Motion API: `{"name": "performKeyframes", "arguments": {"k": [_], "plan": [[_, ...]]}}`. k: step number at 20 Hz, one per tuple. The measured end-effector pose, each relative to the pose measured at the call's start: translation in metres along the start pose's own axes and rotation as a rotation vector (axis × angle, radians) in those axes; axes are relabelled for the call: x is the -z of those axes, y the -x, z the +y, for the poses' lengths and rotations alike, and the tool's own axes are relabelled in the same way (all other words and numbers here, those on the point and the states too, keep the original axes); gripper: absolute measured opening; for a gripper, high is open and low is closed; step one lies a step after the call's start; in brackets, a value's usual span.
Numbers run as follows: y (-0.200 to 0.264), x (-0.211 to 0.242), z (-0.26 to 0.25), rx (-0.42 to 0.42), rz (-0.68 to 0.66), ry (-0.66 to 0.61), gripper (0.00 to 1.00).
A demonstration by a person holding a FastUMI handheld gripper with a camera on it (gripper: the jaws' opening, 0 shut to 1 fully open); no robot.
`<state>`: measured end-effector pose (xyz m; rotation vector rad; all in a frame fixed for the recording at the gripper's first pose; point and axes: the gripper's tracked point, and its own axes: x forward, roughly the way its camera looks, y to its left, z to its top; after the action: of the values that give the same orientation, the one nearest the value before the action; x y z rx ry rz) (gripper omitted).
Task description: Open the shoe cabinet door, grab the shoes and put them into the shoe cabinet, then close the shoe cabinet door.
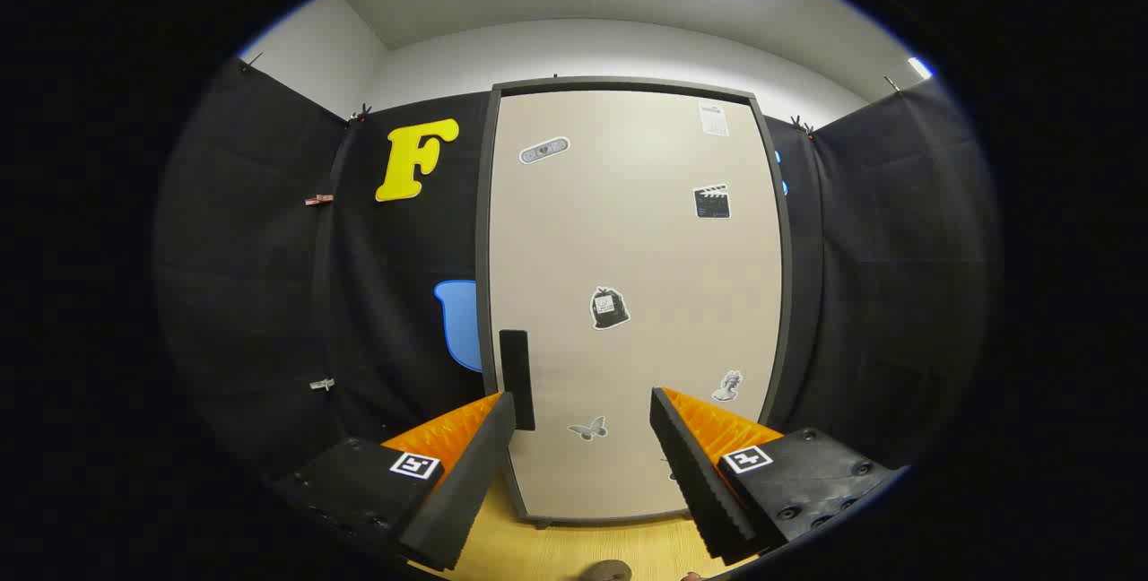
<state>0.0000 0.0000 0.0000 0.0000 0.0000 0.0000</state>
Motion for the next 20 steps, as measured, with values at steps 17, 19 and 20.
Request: {"name": "performKeyframes", "arguments": {"k": [17,19,20], "plan": [[-0.005,0.0,-0.002,-0.006,-0.012,-0.013,0.98],[-0.008,0.004,0.003,-0.009,-0.007,-0.013,0.98],[-0.01,0.005,0.006,-0.009,-0.007,-0.013,0.98]]}}
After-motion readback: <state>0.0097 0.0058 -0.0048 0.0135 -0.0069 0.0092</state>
